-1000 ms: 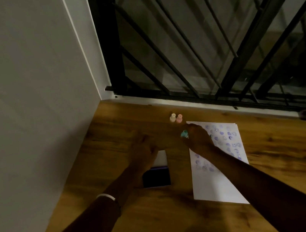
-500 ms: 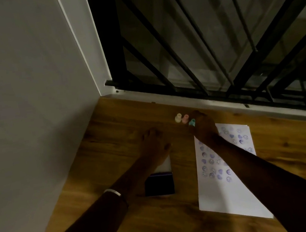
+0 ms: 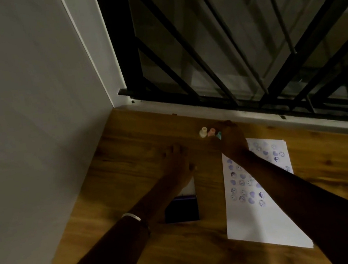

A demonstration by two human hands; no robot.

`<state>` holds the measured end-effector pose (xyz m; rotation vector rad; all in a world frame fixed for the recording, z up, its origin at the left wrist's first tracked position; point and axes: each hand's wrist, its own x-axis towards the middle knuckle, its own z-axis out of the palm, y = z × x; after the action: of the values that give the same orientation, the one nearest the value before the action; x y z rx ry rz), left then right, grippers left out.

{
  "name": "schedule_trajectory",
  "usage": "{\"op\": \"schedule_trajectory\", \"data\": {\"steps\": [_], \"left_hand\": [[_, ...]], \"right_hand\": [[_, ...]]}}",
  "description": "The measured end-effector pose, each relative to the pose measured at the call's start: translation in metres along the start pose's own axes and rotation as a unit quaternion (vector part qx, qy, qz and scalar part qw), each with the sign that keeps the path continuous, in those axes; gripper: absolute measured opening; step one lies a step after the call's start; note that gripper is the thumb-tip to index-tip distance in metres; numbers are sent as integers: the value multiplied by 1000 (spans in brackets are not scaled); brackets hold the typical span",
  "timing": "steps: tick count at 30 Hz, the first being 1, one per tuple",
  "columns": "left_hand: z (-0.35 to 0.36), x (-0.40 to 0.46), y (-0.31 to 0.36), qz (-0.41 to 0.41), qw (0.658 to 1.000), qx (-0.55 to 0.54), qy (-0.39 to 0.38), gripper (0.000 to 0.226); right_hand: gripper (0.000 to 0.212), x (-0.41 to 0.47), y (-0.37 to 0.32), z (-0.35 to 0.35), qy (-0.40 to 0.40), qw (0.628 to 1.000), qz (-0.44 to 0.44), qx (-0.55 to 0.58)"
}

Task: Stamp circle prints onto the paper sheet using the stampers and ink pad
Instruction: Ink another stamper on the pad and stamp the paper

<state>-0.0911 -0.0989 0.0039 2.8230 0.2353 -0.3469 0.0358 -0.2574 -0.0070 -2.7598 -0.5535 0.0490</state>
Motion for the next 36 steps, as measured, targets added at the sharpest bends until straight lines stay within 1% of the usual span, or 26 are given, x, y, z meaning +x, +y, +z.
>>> {"op": "schedule_trajectory", "data": {"steps": [4, 8, 10, 13, 15, 17, 19, 20, 22, 23, 25, 27, 30, 32, 34, 36], "left_hand": [[4, 1, -2, -2, 1000, -5, 8, 67], [9, 0, -4, 7, 999, -21, 23, 64], [10, -1, -5, 9, 999, -23, 27, 62], [8, -3, -7, 17, 999, -24, 15, 68], [7, -8, -8, 24, 997, -66, 15, 74], [7, -18, -10, 45, 991, -120, 48, 75], [11, -32, -11, 83, 979, -160, 97, 69], [13, -40, -10, 104, 971, -182, 115, 65], [16, -57, -9, 124, 950, -255, 126, 54], [17, -66, -7, 122, 938, -300, 123, 49], [19, -83, -6, 104, 920, -357, 123, 42], [24, -97, -6, 82, 915, -373, 127, 40], [31, -114, -11, 61, 911, -384, 135, 33], [34, -124, -15, 66, 922, -358, 130, 28], [38, -134, -19, 69, 931, -338, 119, 30], [43, -143, -23, 69, 933, -335, 114, 31]], "right_hand": [[17, 1, -3, -4, 19, 999, -17, 35], [10, -7, -7, -11, 54, 996, -42, 61], [11, -15, -11, -17, 72, 993, -48, 75], [19, -32, -20, -26, 76, 990, -45, 107], [16, -48, -28, -31, 60, 990, -64, 114], [6, -65, -39, -34, 52, 986, -79, 138], [5, -82, -51, -34, 39, 979, -60, 189], [6, -90, -56, -32, 18, 977, -42, 209], [9, -106, -64, -27, -38, 969, -14, 245], [12, -115, -67, -23, -52, 962, -11, 268], [11, -131, -73, -17, -22, 962, -23, 272], [10, -145, -78, -13, -10, 967, -33, 252], [3, -163, -86, -8, -49, 965, -26, 258], [3, -174, -90, -5, -66, 962, -36, 261], [5, -182, -94, -4, -72, 963, -58, 254], [7, -188, -97, -3, -77, 962, -69, 252]]}}
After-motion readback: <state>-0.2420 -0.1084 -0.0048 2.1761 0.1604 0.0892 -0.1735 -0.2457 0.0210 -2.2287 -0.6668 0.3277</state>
